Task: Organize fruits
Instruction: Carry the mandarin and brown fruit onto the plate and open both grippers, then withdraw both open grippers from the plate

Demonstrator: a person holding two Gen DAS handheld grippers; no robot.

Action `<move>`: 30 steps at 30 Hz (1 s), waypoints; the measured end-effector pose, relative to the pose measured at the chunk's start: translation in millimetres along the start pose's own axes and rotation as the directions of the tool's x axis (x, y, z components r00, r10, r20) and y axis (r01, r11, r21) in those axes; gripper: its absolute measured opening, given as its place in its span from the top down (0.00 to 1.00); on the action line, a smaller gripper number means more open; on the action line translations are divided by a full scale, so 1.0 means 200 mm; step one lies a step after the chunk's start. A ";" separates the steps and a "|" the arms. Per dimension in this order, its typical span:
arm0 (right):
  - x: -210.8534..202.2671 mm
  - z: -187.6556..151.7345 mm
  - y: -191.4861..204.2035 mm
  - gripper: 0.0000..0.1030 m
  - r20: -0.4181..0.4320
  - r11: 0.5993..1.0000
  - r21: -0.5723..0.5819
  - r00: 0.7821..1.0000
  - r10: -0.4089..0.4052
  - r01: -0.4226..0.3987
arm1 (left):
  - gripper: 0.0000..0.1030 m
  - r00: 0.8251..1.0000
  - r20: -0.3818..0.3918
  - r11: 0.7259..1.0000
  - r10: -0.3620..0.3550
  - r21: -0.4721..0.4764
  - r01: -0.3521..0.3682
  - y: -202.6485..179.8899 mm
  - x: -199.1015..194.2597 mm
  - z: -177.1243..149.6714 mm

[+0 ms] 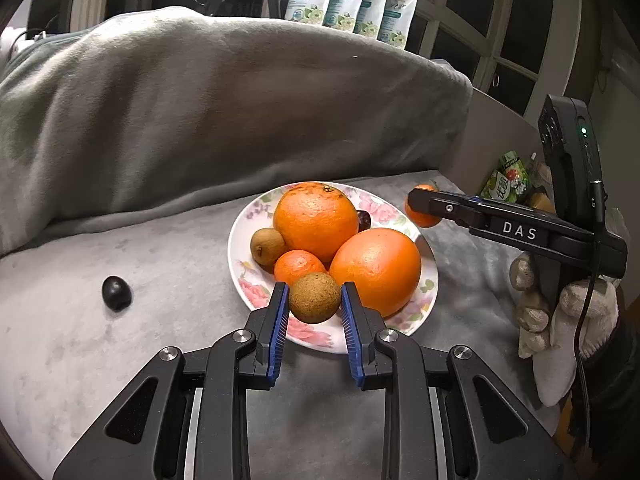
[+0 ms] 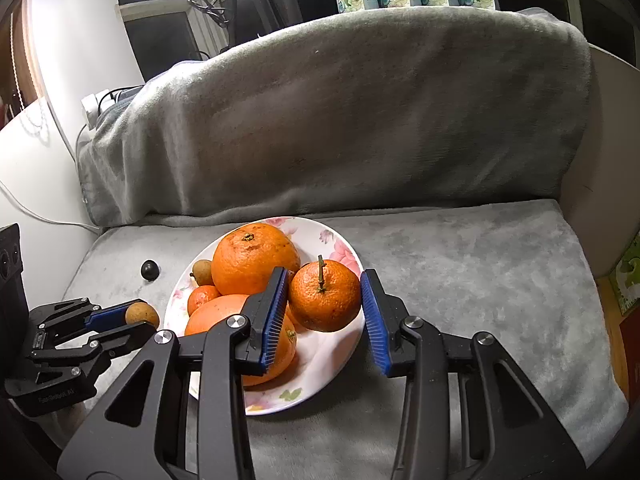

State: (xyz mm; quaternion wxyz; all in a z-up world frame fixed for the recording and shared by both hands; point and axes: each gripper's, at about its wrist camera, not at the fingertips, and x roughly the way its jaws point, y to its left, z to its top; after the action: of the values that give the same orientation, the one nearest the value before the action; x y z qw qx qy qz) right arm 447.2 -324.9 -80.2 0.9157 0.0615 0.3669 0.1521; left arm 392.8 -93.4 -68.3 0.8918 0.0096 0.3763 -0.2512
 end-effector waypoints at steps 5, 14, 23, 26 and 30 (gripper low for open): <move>0.02 0.00 0.01 0.62 -0.013 1.000 -0.004 1.000 0.004 -0.004 | 0.76 1.000 -0.003 1.000 -0.009 0.002 0.009 0.00 0.01 0.00; 0.03 0.01 0.01 0.41 0.000 1.000 0.001 1.000 0.009 -0.009 | 0.48 0.999 0.021 0.999 -0.034 -0.001 0.034 0.00 0.02 0.01; -0.04 0.03 0.07 0.08 0.065 0.999 -0.040 0.998 -0.007 0.010 | 0.30 0.999 0.025 1.000 -0.023 -0.010 0.023 0.01 0.00 0.01; -0.05 0.04 0.10 0.04 0.081 0.999 -0.048 0.997 -0.010 0.014 | 0.29 1.000 0.018 1.000 -0.019 -0.014 0.019 0.01 -0.01 0.00; -0.08 0.05 0.11 0.04 0.088 0.998 -0.057 0.996 -0.014 0.019 | 0.24 1.000 0.027 1.000 -0.014 -0.011 0.015 0.01 -0.03 0.00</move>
State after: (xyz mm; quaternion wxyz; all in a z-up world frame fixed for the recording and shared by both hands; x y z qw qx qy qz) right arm 438.3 -308.9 -58.0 0.9335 0.0389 0.3224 0.1522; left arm 390.0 -88.9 -64.4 0.8949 -0.0016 0.3658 -0.2557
